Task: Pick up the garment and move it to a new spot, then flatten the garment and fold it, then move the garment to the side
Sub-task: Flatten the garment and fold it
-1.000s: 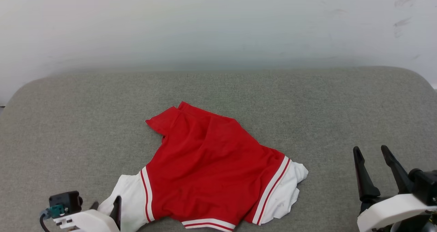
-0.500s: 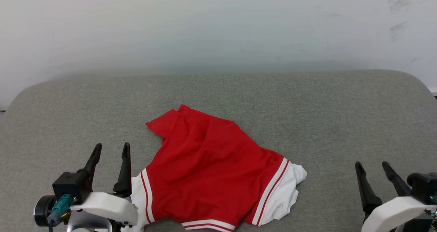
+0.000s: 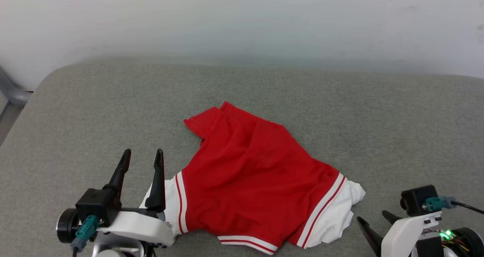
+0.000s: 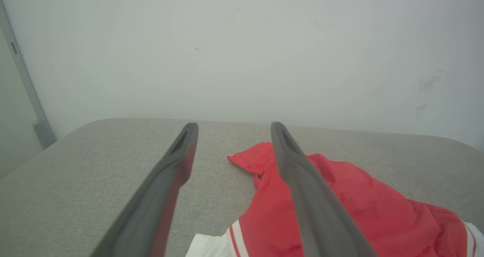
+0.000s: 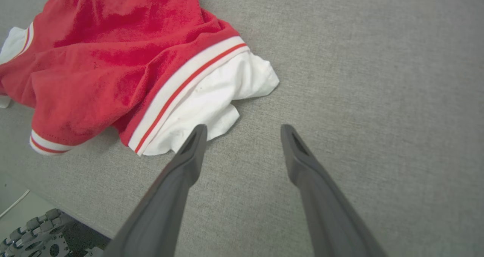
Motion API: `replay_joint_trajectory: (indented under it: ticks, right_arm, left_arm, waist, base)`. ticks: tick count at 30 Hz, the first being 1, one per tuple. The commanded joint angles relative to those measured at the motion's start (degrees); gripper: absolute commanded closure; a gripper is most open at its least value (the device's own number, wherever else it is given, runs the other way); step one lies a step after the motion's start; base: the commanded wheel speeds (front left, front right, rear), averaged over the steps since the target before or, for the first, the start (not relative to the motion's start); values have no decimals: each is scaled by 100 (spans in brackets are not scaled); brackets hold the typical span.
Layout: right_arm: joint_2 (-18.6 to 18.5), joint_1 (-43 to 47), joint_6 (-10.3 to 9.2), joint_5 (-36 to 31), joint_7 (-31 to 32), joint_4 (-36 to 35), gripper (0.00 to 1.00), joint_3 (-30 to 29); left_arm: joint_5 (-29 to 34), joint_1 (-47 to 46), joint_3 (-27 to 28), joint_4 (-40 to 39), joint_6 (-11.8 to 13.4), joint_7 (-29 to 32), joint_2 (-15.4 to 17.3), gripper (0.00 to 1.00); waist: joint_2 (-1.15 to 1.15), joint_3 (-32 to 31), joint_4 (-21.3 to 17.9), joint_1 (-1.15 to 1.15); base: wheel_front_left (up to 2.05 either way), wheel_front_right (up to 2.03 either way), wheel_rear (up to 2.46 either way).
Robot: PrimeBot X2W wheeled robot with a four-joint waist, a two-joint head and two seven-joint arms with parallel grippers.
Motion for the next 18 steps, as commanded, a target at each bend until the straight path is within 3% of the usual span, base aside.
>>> replay_joint_trajectory:
  ticks: [1, 9, 18]
  right_arm:
    - [-125, -169, -4, 94, 113, 22, 0, 151]
    - [-490, -641, -4, 369, 413, 466, 0, 783]
    - [-540, -706, -4, 600, 742, 1413, 0, 1123]
  left_arm:
    - [32, -157, -48, 23, -27, -26, -72, 0]
    - [97, -431, -56, 168, -149, -113, -297, 0]
    - [129, -529, 78, 363, -258, -149, -463, 0]
  waist:
    - [0, 203, 196, 0]
    - [0, 670, 524, 0]
    - [0, 831, 605, 0]
  base:
    - [0, 0, 0]
    - [0, 0, 0]
    - [0, 0, 0]
